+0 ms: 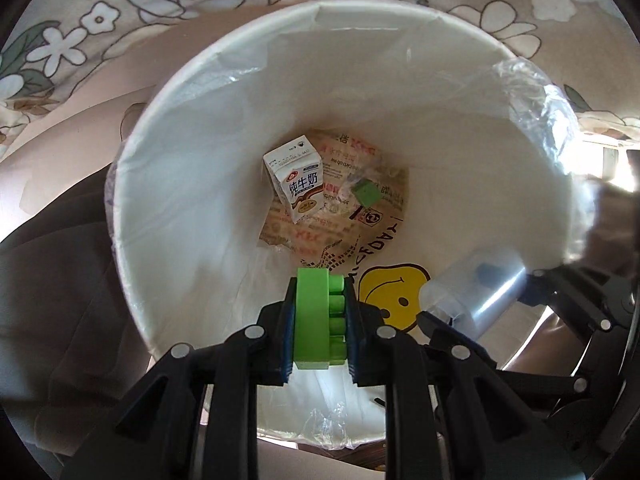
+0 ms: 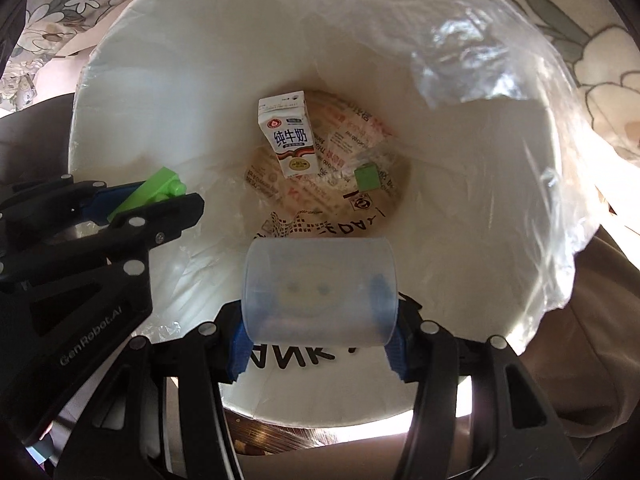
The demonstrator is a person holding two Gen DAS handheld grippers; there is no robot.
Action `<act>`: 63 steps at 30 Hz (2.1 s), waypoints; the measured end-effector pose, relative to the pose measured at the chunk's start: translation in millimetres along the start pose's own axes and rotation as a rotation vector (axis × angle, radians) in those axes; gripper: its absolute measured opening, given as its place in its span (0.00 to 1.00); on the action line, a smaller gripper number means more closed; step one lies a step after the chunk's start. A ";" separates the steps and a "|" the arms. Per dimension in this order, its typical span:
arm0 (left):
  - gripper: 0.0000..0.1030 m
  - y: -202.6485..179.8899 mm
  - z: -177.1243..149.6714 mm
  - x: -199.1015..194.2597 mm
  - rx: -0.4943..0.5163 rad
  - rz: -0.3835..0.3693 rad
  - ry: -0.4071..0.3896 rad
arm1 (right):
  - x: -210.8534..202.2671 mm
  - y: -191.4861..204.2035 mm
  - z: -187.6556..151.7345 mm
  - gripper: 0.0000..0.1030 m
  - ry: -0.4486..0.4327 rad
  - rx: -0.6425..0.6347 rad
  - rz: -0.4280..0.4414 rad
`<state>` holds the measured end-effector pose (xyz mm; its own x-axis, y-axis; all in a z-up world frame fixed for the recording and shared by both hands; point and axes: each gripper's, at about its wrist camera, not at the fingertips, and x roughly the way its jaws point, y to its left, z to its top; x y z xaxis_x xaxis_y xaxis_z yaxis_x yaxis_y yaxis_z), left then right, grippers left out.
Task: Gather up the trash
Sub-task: 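Open both tools to drop the green block and clear cup into the wastebasket, then raise both open tools from the wastebasket toward the bed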
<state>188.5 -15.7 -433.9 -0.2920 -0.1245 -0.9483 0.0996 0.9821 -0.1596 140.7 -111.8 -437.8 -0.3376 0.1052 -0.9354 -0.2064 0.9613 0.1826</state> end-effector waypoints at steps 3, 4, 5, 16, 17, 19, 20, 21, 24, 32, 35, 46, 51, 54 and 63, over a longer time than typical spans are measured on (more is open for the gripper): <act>0.22 -0.5 2.4 3.3 -0.006 -0.005 0.003 | 3.2 0.0 2.5 0.53 -0.001 0.004 0.013; 0.22 0.1 3.5 4.8 -0.011 -0.004 0.001 | 5.9 -0.1 3.2 0.53 0.000 0.005 0.013; 0.22 0.5 4.1 7.4 -0.016 0.001 0.003 | 7.5 0.5 3.9 0.53 0.002 0.006 0.013; 0.22 0.9 6.9 12.8 -0.019 0.020 0.016 | 14.1 4.0 6.5 0.54 0.009 0.007 0.000; 0.23 0.4 6.9 12.1 -0.017 0.023 0.013 | 15.2 4.5 7.1 0.54 0.017 0.003 -0.001; 0.31 -0.2 6.7 9.9 -0.017 0.032 0.010 | 17.1 6.5 7.9 0.61 0.024 -0.001 -0.010; 0.39 0.1 6.5 9.1 -0.020 0.038 0.007 | 17.0 6.9 7.7 0.61 0.021 -0.002 -0.015; 0.42 0.0 6.4 7.9 -0.022 0.039 0.003 | 16.3 6.9 7.5 0.61 0.021 -0.001 -0.014; 0.42 -0.3 6.6 6.3 -0.017 0.037 0.000 | 14.1 6.8 7.1 0.61 0.013 0.001 -0.012; 0.42 -1.1 6.7 5.1 -0.012 0.040 0.003 | 7.4 6.4 5.9 0.61 0.009 -0.002 -0.012; 0.42 -1.3 4.7 1.9 -0.009 0.036 0.000 | 2.8 8.2 4.1 0.61 0.003 -0.006 -0.014; 0.50 -11.2 -19.4 -42.6 0.051 0.047 -0.041 | -43.7 7.8 -19.9 0.61 -0.054 -0.030 0.059; 0.50 -14.6 -41.3 -79.4 0.100 0.025 -0.100 | -82.6 5.0 -47.3 0.61 -0.103 -0.053 0.090; 0.51 -15.2 -59.8 -112.3 0.135 0.008 -0.156 | -111.0 7.1 -67.5 0.61 -0.139 -0.087 0.092; 0.78 -20.3 -106.8 -245.9 0.215 0.018 -0.455 | -245.4 3.0 -127.5 0.61 -0.389 -0.172 0.077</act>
<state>156.7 10.1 -168.1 0.1510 -0.2032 -0.9674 0.3082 0.9395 -0.1492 105.8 -167.1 -169.0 0.0064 0.2948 -0.9555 -0.3553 0.8939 0.2734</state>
